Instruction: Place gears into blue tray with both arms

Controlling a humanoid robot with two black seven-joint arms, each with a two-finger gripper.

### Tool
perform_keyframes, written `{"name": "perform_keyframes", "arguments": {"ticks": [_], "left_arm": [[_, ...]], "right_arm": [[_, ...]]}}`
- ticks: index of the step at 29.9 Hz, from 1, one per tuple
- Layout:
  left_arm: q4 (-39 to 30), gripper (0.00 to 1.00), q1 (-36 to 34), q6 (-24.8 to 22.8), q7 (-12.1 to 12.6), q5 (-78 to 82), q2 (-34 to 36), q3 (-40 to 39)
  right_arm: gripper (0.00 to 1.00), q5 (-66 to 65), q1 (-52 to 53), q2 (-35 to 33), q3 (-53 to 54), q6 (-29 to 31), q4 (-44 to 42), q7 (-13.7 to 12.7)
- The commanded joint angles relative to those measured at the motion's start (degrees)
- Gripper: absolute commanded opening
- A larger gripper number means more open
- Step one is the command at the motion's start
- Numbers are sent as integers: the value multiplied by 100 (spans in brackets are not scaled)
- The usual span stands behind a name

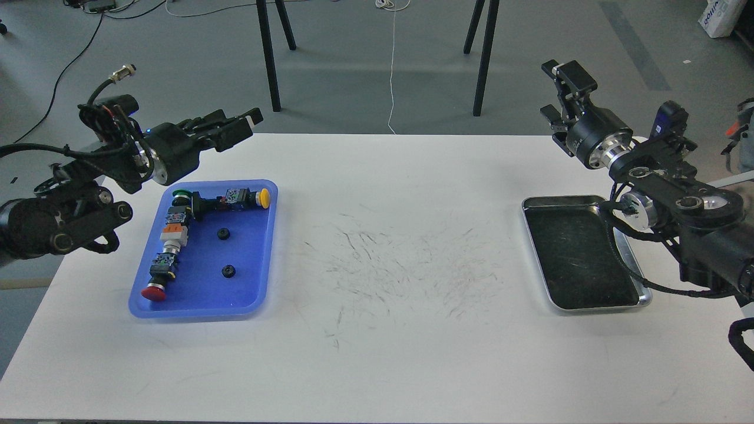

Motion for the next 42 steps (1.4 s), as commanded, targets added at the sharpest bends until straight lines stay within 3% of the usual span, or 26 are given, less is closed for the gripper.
{"name": "perform_keyframes", "arguments": {"ticks": [1,12,18,34,42], "left_arm": [[206,99,-6,-284,0,-915,-283,-167],[365,99,100,-337,0,-2964,-1039,-739],[365,100,389,-820,0,-3606,-1251,-1589],[365,100,1347,-1084,0,-4047,-1892,-3515],[365,100,1550,-1198,0,-4047,-2200,-4105]], "right_arm": [[99,8,-199,0,297,0,8,1],[99,1054,-472,79,438,8,52,1],[99,1598,-498,158,464,35,60,1],[99,2197,-1060,466,1482,175,52,1],[99,2197,-1254,686,2152,272,-1,1]]}}
